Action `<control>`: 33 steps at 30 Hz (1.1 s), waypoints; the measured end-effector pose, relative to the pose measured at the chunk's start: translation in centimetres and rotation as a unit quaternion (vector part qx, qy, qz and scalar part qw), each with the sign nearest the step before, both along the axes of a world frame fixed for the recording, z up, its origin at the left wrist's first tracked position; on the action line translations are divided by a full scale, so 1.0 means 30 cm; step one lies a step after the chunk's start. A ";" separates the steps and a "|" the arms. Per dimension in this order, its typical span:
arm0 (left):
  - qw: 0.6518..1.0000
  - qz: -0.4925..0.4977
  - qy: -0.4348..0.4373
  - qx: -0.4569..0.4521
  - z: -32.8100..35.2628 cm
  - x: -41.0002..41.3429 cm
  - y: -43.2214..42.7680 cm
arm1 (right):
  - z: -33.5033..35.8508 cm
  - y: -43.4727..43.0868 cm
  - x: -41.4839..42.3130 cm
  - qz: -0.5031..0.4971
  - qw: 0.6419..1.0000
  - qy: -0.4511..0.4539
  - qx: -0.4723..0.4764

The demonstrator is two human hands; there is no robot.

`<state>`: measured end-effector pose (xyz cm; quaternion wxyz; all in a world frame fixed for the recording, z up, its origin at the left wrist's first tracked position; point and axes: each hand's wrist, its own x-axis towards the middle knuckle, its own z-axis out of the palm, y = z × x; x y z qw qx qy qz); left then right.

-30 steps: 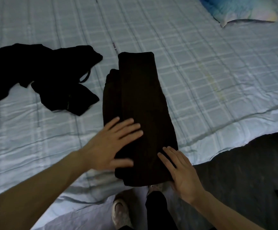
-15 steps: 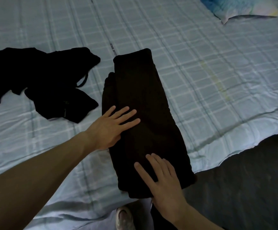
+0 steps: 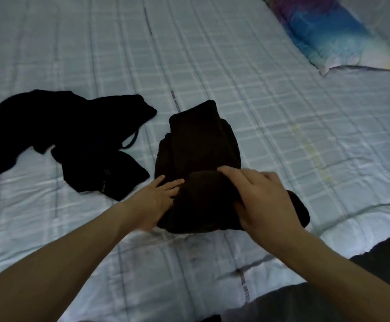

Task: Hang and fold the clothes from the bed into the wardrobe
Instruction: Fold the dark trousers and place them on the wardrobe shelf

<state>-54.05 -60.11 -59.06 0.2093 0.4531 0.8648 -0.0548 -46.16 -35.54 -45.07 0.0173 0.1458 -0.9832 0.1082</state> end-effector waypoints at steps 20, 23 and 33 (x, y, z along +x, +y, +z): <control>0.914 0.264 0.184 0.245 0.155 -0.167 0.201 | -0.112 -0.084 -0.962 0.159 0.981 -0.090 0.066; 0.921 0.302 0.146 0.200 0.124 -0.242 0.226 | -0.156 -0.052 -0.932 0.130 0.989 -0.069 0.031; 0.907 0.344 0.061 0.234 0.034 -0.341 0.179 | -0.389 0.048 -0.698 0.044 0.996 -0.073 -0.025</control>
